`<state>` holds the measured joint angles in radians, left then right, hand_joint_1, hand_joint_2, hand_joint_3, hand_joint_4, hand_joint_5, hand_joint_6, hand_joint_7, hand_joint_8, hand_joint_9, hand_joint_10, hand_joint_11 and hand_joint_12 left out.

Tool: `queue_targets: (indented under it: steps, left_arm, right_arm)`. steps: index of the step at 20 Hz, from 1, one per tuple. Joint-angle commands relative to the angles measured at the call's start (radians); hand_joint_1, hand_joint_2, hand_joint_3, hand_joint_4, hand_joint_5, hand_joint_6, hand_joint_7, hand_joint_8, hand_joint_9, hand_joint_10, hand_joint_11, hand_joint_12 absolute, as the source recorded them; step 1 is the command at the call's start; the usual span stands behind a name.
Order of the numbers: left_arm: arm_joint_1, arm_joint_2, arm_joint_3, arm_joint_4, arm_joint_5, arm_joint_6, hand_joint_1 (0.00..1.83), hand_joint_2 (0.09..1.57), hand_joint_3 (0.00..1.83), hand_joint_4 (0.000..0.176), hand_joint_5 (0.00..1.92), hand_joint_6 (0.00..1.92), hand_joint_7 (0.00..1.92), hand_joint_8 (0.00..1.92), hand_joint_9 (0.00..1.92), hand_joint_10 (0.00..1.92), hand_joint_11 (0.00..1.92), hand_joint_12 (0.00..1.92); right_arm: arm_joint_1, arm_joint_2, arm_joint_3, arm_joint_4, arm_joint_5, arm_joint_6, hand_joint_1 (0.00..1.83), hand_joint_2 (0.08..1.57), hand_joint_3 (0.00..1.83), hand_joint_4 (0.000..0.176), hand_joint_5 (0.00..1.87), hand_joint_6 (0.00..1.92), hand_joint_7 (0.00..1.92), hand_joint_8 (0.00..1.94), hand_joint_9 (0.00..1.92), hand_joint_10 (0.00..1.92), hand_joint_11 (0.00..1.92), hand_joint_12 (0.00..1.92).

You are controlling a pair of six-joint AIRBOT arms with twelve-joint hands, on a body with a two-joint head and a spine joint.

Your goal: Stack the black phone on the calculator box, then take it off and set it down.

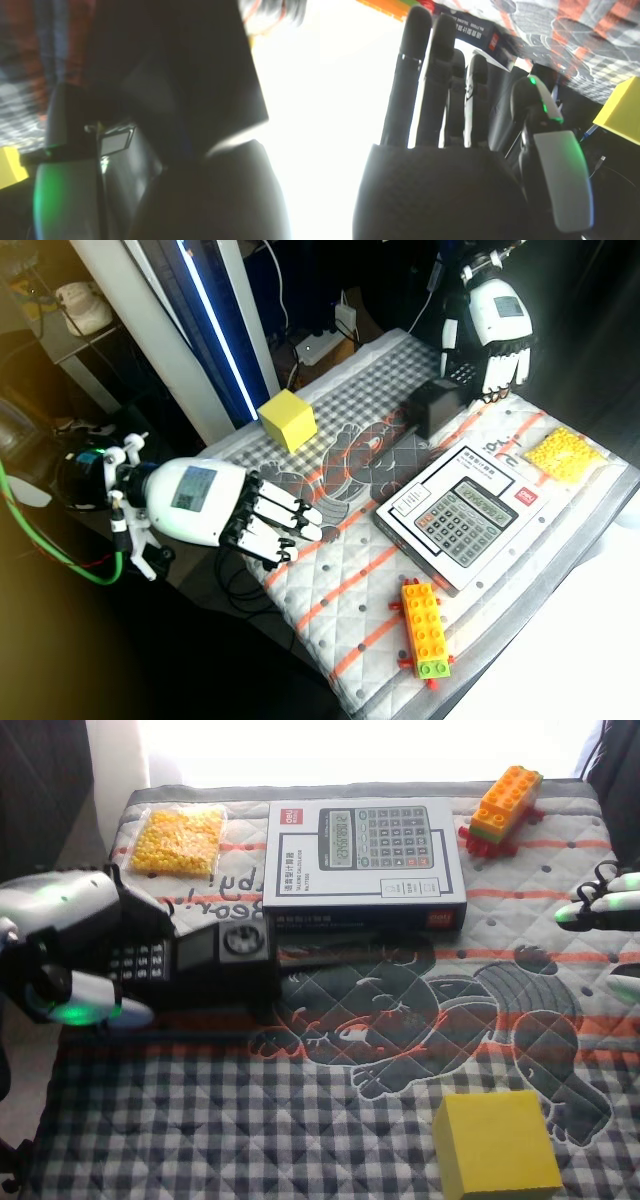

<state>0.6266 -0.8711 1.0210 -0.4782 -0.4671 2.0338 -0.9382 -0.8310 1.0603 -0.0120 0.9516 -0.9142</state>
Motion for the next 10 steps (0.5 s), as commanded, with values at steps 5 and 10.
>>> queue_targets:
  steps: [5, 10]
  left_arm:
    - [-0.041, 0.060, -0.050, 0.158, -0.218, -0.185, 1.28, 1.07, 0.00, 0.000, 0.97, 0.97, 1.16, 0.74, 1.10, 0.97, 0.96, 1.38]
    - [-0.145, 0.048, -0.067, 0.281, -0.256, -0.202, 1.25, 1.07, 0.00, 0.000, 1.04, 0.84, 1.12, 0.88, 1.02, 0.89, 0.78, 1.42]
  right_arm:
    - [0.002, 0.006, 0.000, 0.019, 0.115, 0.006, 0.48, 1.39, 0.00, 0.000, 0.59, 0.00, 0.55, 0.00, 0.79, 0.02, 0.62, 0.94]
    - [0.003, 0.003, 0.001, 0.019, 0.115, 0.006, 0.45, 1.38, 0.00, 0.000, 0.58, 0.00, 0.53, 0.00, 0.71, 0.00, 0.50, 0.90]
